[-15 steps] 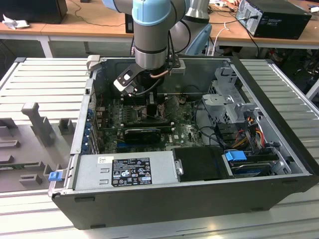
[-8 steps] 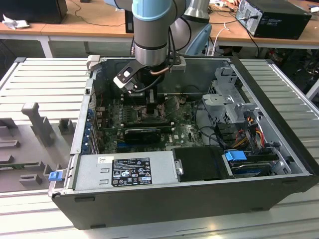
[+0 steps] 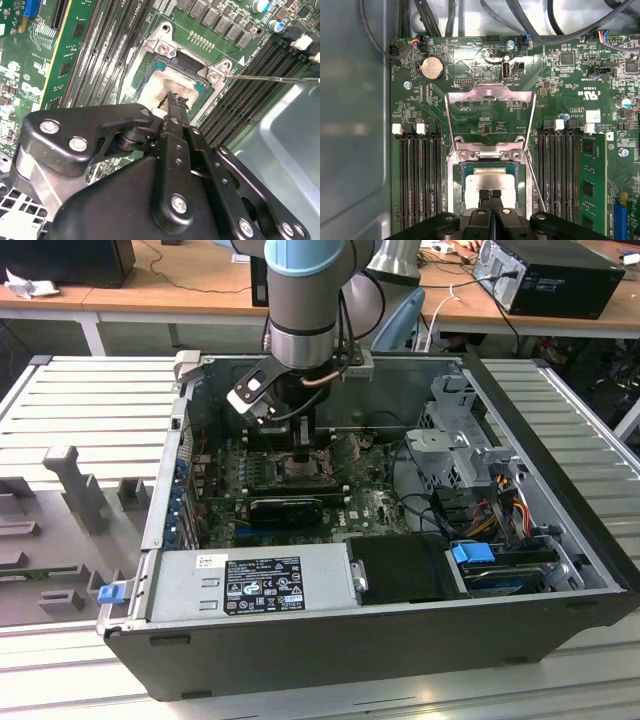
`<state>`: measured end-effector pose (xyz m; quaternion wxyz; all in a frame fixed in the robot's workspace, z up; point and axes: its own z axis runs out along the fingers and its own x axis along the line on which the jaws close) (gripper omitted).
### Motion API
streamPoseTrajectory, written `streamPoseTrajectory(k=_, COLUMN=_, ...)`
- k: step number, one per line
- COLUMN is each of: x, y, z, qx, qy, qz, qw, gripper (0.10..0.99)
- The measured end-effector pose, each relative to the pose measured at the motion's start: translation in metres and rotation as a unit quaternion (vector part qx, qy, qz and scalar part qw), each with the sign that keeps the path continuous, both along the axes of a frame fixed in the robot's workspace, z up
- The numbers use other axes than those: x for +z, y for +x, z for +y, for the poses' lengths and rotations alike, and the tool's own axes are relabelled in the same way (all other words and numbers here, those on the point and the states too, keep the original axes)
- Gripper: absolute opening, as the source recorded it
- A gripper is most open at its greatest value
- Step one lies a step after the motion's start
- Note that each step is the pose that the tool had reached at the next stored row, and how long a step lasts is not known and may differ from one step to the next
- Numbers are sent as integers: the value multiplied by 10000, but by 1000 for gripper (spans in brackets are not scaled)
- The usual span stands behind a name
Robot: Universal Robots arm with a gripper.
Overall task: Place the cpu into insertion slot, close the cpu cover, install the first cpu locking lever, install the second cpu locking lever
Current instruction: 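Place the cpu into insertion slot, then close the cpu cover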
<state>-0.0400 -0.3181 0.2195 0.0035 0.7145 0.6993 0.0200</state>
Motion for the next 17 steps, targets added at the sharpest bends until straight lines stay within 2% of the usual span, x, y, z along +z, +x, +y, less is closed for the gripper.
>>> streamPoseTrajectory(k=4, x=45, y=0, z=0, qx=1, qy=-6, qz=0, qw=10000, gripper=106)
streamPoseTrajectory(k=7, x=110, y=0, z=0, qx=-2, qy=-10, qz=0, qw=10000, gripper=106)
streamPoseTrajectory(k=14, x=110, y=86, z=-3, qx=-3, qy=-4, qz=4, qw=10000, gripper=106)
streamPoseTrajectory(k=17, x=176, y=86, z=-3, qx=-2, qy=-3, qz=3, qw=10000, gripper=106)
